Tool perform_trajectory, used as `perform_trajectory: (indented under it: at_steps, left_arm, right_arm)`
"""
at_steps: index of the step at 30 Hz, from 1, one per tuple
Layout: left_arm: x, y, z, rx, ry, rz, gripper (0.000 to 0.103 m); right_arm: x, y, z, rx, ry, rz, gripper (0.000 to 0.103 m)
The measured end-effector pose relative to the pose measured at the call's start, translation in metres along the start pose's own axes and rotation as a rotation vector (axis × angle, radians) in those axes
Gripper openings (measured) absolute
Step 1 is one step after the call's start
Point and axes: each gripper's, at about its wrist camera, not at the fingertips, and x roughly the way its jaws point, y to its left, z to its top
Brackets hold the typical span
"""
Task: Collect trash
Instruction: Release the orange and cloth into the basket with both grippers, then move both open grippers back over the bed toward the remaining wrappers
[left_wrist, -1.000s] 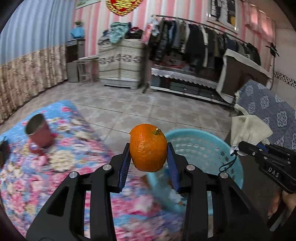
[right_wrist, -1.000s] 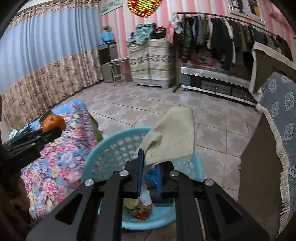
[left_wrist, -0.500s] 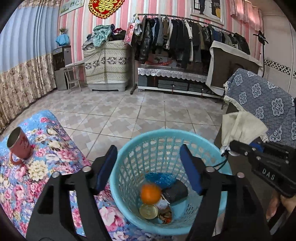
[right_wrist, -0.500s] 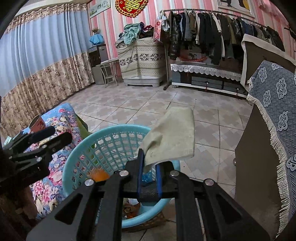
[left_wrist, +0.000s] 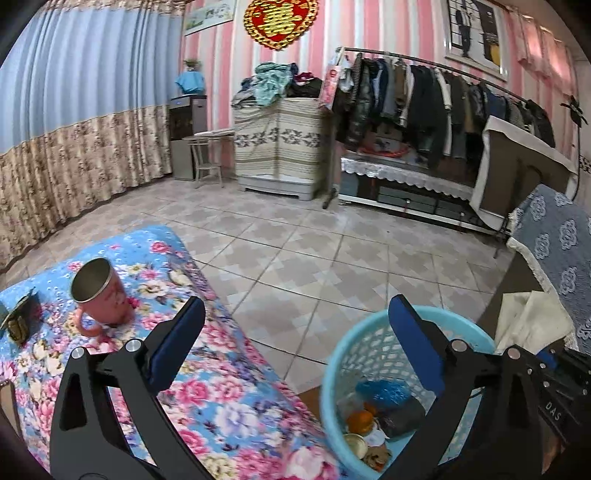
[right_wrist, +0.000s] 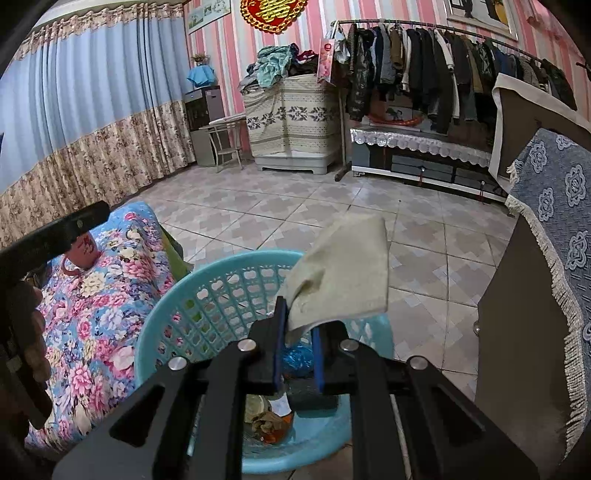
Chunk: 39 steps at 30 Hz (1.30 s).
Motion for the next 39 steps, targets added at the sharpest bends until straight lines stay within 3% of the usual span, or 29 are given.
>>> perform_trajectory:
  at_steps: [9,11,13,15,23,33,39]
  left_arm:
    - [-0.006,0.005,-0.008,0.030,0.000,0.030,0.097]
    - [-0.010,0.005,-0.010,0.046,-0.005,0.035,0.098]
    - [-0.012,0.003,-0.009,0.060,-0.009,0.042,0.097]
    - [-0.014,0.003,-0.009,0.070,-0.012,0.045,0.098]
    - [-0.025,0.014,-0.009,0.051,-0.018,0.042,0.098]
    - [-0.043,0.048,-0.021,0.011,-0.006,0.053,0.098]
    - [-0.060,0.081,-0.027,0.003,-0.018,0.098,0.098]
  right_arm:
    - [0.027,0.017,-0.002,-0.012,0.046,-0.016,0.018]
    - [0.032,0.019,-0.002,-0.015,0.061,-0.019,0.028]
    - [0.036,0.022,-0.003,-0.018,0.073,-0.021,0.051]
    - [0.037,0.024,-0.005,-0.016,0.069,-0.026,0.064]
    - [0.036,0.027,-0.004,0.000,0.053,-0.046,0.095]
    - [0.036,0.047,-0.002,-0.015,0.026,-0.068,0.096]
    - [0.028,0.064,-0.003,-0.019,0.001,-0.050,0.096]
